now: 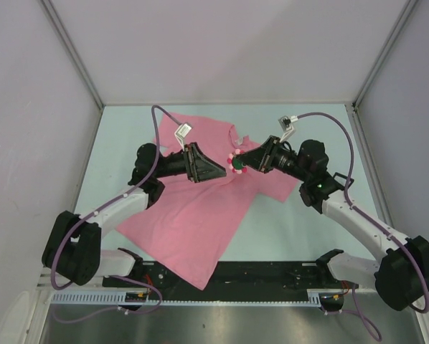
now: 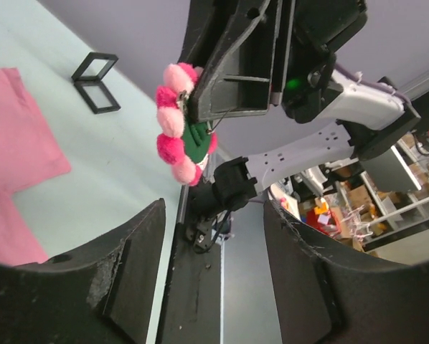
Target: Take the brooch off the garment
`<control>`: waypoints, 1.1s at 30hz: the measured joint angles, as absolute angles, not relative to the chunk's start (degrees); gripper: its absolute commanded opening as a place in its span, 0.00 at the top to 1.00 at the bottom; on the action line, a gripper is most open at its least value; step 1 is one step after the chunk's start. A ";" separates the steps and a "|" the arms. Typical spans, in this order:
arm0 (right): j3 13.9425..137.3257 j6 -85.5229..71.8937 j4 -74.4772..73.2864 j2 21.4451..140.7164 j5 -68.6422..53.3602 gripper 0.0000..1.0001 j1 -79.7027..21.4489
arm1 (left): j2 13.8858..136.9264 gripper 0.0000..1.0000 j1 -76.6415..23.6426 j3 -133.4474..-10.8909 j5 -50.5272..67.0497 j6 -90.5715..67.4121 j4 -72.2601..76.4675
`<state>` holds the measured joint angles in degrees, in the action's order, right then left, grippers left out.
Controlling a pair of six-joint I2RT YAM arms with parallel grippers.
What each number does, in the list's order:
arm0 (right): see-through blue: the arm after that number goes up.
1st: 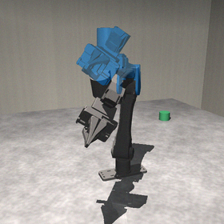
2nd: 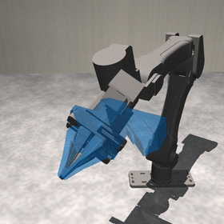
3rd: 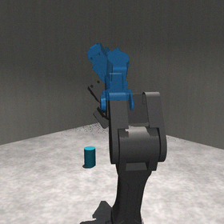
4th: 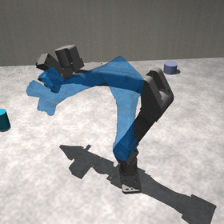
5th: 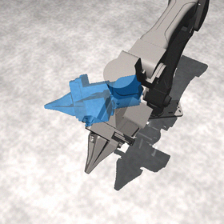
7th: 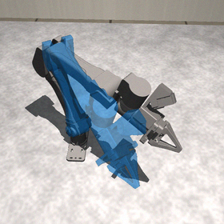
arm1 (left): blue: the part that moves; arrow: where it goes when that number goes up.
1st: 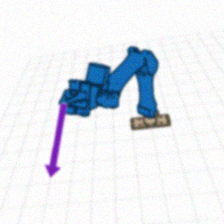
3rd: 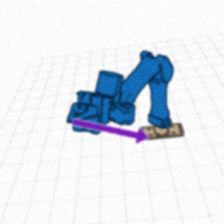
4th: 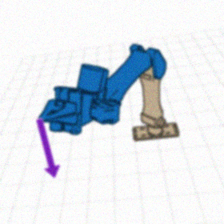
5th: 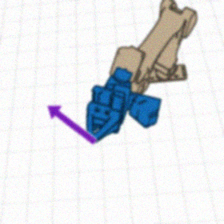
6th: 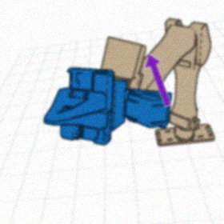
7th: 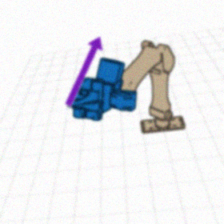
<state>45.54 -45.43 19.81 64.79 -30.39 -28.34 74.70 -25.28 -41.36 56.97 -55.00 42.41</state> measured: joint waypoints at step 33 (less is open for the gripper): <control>43.92 -48.05 26.94 66.74 -27.38 1.00 -31.42 | 76.58 0.46 -26.24 -38.79 49.56 -61.30 46.52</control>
<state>43.92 -48.05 26.94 66.74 -27.38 -31.42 76.58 -26.24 -38.79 49.56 -61.30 46.52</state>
